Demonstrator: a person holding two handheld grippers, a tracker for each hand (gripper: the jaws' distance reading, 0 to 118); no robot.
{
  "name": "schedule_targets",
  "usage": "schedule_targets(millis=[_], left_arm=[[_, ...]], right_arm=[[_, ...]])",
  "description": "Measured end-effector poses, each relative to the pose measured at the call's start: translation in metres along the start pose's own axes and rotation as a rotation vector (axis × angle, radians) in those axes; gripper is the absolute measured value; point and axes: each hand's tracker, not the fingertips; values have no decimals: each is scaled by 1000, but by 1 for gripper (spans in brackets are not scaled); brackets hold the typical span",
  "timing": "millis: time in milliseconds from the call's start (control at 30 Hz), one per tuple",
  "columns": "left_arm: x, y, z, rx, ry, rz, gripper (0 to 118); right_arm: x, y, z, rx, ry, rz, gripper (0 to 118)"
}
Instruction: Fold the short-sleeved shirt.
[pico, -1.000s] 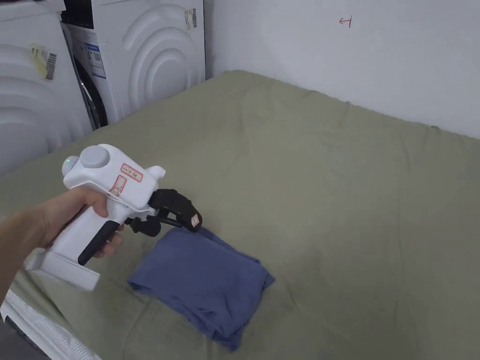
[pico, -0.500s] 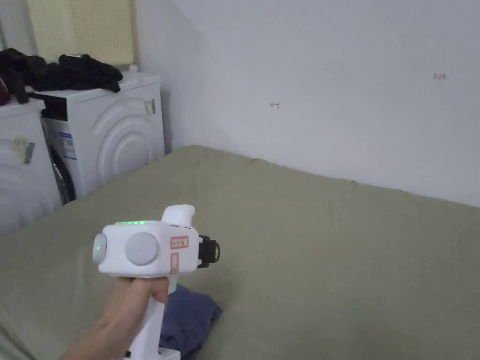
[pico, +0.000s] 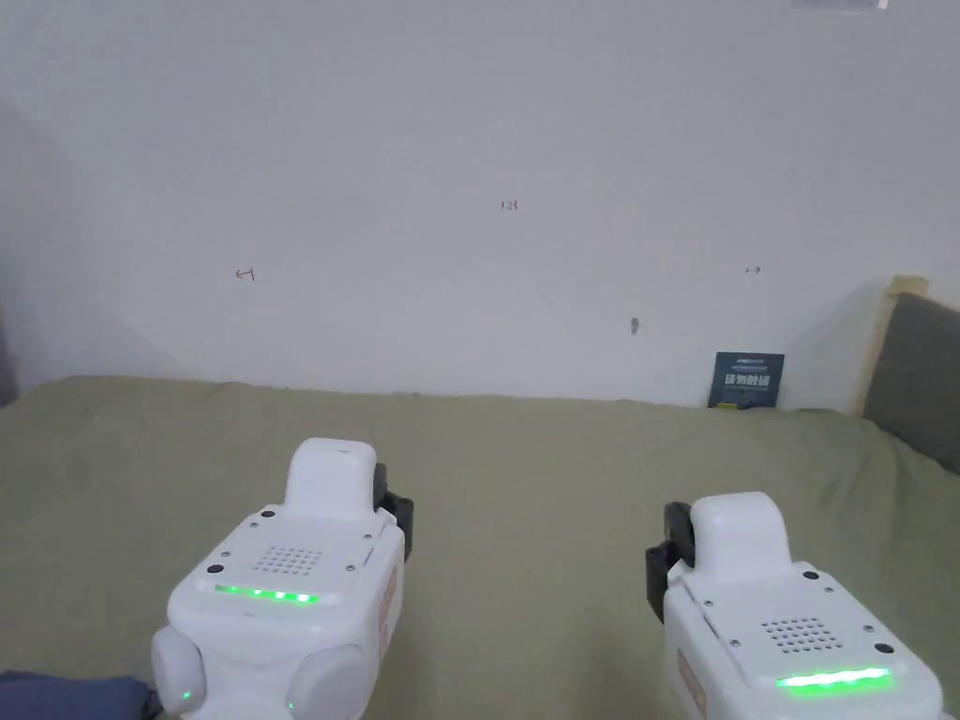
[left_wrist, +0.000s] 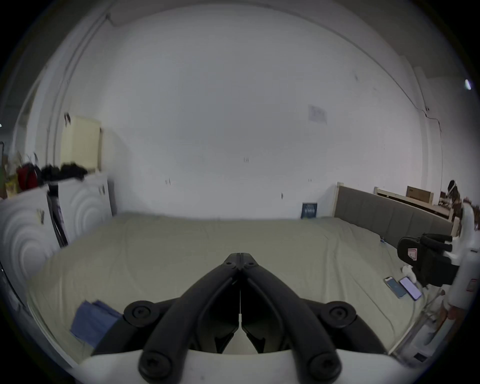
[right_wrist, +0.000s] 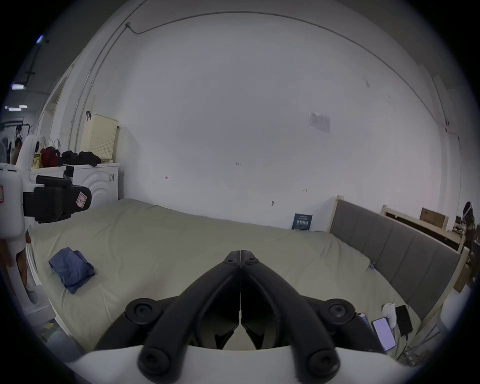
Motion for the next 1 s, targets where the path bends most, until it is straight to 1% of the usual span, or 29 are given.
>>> schedule_targets(millis=[67,100,300,367,500,533,567,600,633,667,700,733,767,800,833,867,900,967,1000], left_arm=[[2,4,2,-15,-9,-10,0],[2,4,3,-19,-9,-10,0],[-2,2,-5,-33,12,-3,0],[-1,3,-7,-36,17,-9,0],[-3,2,-9,-35,16,9,0],[-4,2,-10,-36,21,7,0],[-6,1,-10,-37,24,8,0],[-8,1,-11,-39,29,11,23],[-9,1,-12,-36,50,12,64],[-10,1,-14,-32,61,7,110],[-15,-4,-22,-47,75,2,118],[-20,-3,-20,-123,80,4,118],[-21,2,-17,-25,54,17,118],[-22,5,-16,-48,28,4,118],[-13,3,-13,-57,69,-11,118],[-9,5,-12,-71,113,-38,118],[-5,7,-11,-74,137,-45,118],[-6,1,-14,-139,67,-62,118],[-5,2,-14,-155,69,-45,118]], right_arm=[[3,3,1,8,27,-40,0],[4,3,1,14,29,-47,0],[13,-4,-7,15,17,-58,0],[10,-4,-6,9,22,-72,0],[9,-3,-4,11,21,-65,0],[10,-3,-4,17,20,-67,1],[11,-3,-4,27,18,-70,10],[11,-2,-4,27,14,-69,49],[12,-1,-5,29,5,-67,92],[14,-1,-8,18,-2,-62,118],[16,-1,-13,-11,2,-57,118],[13,1,-7,90,-23,-49,118],[9,-2,-7,30,-5,-56,118],[7,-2,-7,26,-21,-59,118],[5,-2,-7,22,-19,-61,118],[18,4,-6,20,-11,-68,118],[22,7,-5,14,-11,-75,118],[24,10,-2,2,-5,-81,118],[23,3,-8,-4,-11,-81,118]])
